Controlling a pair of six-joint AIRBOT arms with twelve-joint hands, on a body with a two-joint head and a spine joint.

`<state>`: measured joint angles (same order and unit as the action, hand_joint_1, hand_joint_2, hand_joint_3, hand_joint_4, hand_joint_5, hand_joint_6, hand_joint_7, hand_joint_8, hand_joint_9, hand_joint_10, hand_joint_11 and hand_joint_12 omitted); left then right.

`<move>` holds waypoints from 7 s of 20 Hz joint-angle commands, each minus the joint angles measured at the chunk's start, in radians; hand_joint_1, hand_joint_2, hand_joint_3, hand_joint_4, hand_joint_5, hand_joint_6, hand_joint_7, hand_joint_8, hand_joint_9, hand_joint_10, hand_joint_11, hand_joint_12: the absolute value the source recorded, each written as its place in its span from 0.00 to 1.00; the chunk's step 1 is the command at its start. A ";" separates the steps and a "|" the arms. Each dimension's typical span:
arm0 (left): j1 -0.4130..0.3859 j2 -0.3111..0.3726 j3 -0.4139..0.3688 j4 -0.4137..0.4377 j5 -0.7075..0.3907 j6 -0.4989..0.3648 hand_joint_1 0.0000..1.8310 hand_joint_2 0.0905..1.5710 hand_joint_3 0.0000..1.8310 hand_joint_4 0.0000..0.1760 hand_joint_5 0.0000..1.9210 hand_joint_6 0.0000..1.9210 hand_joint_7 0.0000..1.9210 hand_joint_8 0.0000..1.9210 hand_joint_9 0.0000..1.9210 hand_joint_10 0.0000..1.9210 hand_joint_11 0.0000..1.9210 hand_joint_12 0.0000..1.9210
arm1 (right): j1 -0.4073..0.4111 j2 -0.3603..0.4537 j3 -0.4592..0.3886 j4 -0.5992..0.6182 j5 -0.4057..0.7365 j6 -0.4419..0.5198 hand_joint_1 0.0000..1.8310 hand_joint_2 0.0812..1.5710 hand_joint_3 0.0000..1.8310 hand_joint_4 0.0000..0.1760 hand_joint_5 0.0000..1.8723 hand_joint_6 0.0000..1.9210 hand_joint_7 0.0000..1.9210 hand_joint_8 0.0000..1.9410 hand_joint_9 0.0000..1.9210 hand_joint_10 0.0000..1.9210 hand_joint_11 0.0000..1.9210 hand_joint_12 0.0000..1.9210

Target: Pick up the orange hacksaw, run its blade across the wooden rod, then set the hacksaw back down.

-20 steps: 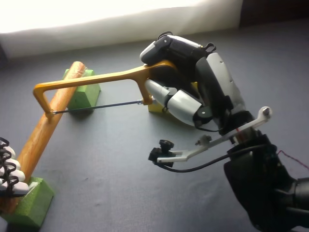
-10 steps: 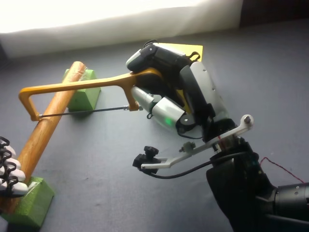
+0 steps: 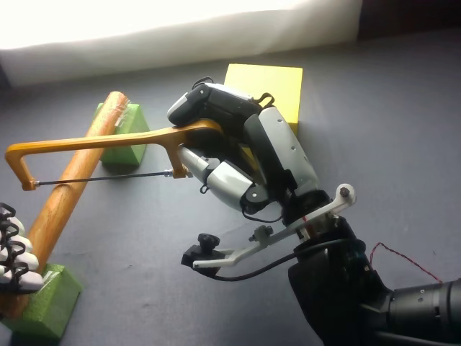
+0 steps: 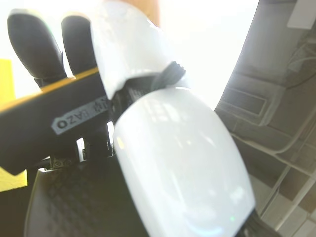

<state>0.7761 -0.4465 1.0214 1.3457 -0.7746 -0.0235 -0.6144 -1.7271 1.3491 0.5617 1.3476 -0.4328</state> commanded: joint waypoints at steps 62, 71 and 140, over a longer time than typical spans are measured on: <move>-0.011 -0.020 0.013 -0.032 -0.006 0.004 0.08 0.80 0.00 0.00 0.09 0.00 0.11 0.00 0.10 0.00 0.00 0.26 | -0.193 0.368 -0.422 0.002 0.274 -0.043 0.75 0.73 0.00 0.00 0.38 0.60 0.45 0.57 0.50 0.68 0.51 0.68; -0.011 -0.021 0.014 -0.032 -0.008 0.004 0.05 0.82 0.00 0.00 0.09 0.00 0.11 0.00 0.10 0.00 0.00 0.26 | -0.303 0.311 -0.398 -0.117 0.258 -0.058 0.80 0.73 0.00 0.00 0.37 0.58 0.42 0.58 0.49 0.62 0.45 0.83; -0.181 -0.170 0.151 -0.409 -0.371 0.086 0.42 0.82 0.00 0.00 0.71 1.00 0.69 1.00 0.74 1.00 0.79 1.00 | 0.163 0.635 -0.105 -1.252 -0.077 0.329 0.39 0.86 0.00 0.00 0.65 1.00 0.72 1.00 0.81 1.00 0.91 1.00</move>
<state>0.6094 -0.6155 1.1721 1.0050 -1.0744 0.0593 -0.4587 -1.0939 1.2472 -0.7528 1.1721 -0.1081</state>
